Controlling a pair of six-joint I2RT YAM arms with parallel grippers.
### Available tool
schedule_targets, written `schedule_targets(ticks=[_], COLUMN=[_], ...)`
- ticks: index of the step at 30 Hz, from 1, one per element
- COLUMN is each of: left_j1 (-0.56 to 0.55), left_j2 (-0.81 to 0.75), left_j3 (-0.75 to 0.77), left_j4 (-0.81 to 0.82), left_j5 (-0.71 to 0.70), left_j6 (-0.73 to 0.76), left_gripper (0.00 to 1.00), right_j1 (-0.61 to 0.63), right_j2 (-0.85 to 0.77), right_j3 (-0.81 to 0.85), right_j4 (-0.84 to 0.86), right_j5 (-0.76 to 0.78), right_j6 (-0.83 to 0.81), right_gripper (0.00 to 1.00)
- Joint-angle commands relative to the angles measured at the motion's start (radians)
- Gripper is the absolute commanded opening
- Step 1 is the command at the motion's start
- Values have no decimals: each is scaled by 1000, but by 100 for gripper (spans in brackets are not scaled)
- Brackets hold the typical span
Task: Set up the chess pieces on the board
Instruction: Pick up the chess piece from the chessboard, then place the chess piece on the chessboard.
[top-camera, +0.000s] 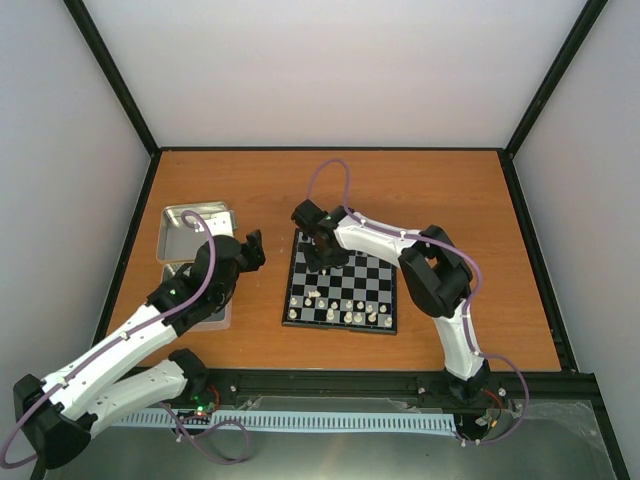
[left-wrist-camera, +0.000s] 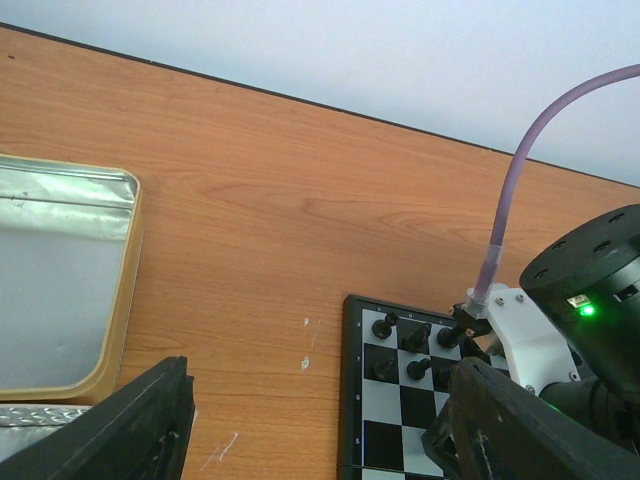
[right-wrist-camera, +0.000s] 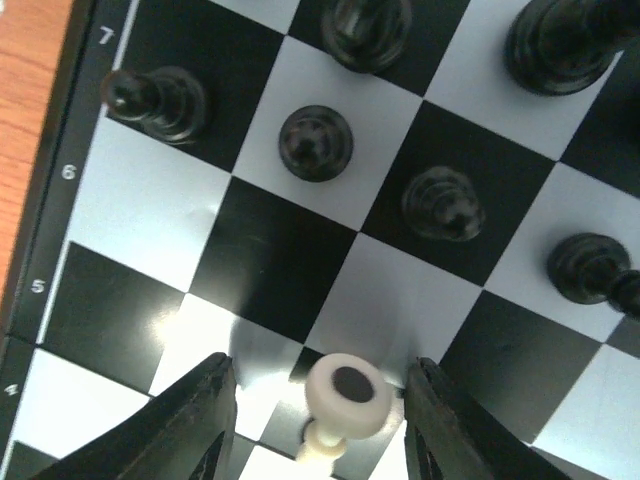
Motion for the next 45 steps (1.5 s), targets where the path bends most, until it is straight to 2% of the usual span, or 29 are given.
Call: schedule_targets(ticks=[1, 9, 13, 22, 30, 37, 40, 43, 45], left_j1=[3, 4, 3, 3, 4, 5, 3, 3, 3], left_j2=[6, 11, 24, 92, 129, 126, 132, 144, 153], left_j3=[7, 7, 5, -12, -78, -193, -235, -238, -232], left_j4=[-2, 12, 21, 106, 296, 502, 590, 606, 618], left_j5=[-14, 15, 41, 281, 616, 686, 730, 728, 727], left_j6=[-9, 11, 23, 81, 95, -24, -53, -82, -92], left_gripper=[71, 74, 75, 81, 87, 87, 76, 61, 54], right_j1=[9, 9, 9, -20, -69, -86, -86, -86, -86], right_j2=[27, 30, 15, -219, -428, -581, -610, -638, -646], right_j3=[36, 25, 13, -226, -468, -637, -677, -724, -738], right_j4=[-47, -37, -11, 314, 578, 770, 853, 934, 954], right_j5=[69, 77, 59, -7, -197, -323, -363, -370, -373], right_j6=[32, 77, 96, 270, 541, 783, 849, 909, 927], right_gripper=[46, 31, 20, 19, 19, 20, 20, 20, 20])
